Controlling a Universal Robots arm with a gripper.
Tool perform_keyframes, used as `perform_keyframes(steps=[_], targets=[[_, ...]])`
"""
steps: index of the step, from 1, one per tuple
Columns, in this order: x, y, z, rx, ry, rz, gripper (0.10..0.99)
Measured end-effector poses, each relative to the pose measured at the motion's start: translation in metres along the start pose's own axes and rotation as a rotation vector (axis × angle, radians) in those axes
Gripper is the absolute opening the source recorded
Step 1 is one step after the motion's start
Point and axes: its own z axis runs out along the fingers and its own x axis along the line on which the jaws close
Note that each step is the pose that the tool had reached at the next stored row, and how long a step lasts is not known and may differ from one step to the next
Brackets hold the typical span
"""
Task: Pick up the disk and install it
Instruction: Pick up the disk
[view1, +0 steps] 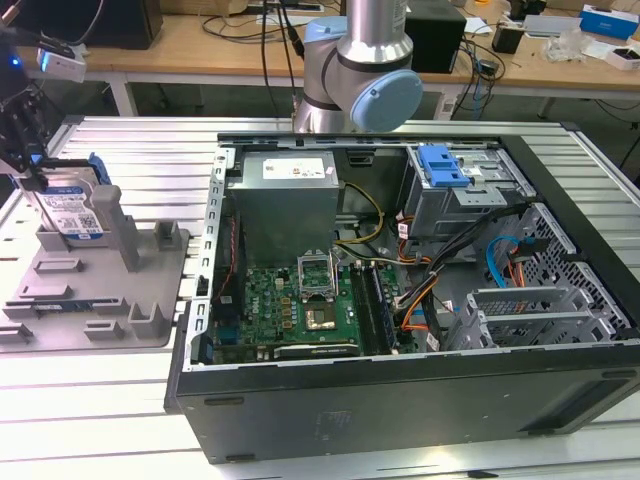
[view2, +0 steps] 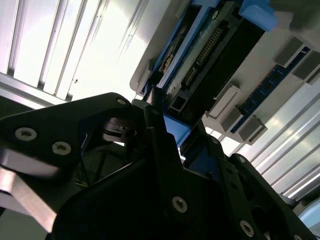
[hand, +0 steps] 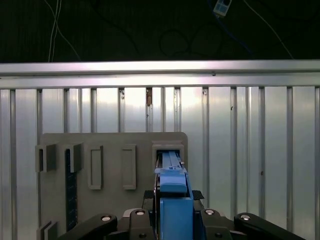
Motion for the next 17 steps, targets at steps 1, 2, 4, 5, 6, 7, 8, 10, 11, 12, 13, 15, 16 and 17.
perform_keyframes(steps=[1,2,4,5,6,7,8,10,11,12,13,15,16,17], targets=[[0.0,0.0,0.0,0.0,0.0,0.0,0.365],[0.0,0.0,0.0001,0.0,0.0,0.0,0.365],[0.0,0.0,0.0002,0.0,0.0,0.0,0.365],[0.0,0.0,0.0002,0.0,0.0,0.0,0.365],[0.0,0.0,0.0002,0.0,0.0,0.0,0.365],[0.0,0.0,0.0002,0.0,0.0,0.0,0.365],[0.0,0.0,0.0002,0.0,0.0,0.0,0.365],[0.0,0.0,0.0003,0.0,0.0,0.0,0.365],[0.0,0.0,0.0003,0.0,0.0,0.0,0.365],[0.0,0.0,0.0003,0.0,-0.0001,0.0,0.365],[0.0,0.0,0.0001,0.0,-0.0001,0.0,0.365],[0.0,0.0,-0.0011,0.0,-0.0001,0.0,0.365],[0.0001,0.0,-0.0028,0.0,0.0,0.0,0.365],[0.0001,0.0,-0.004,0.0,0.0,0.0,0.365]])
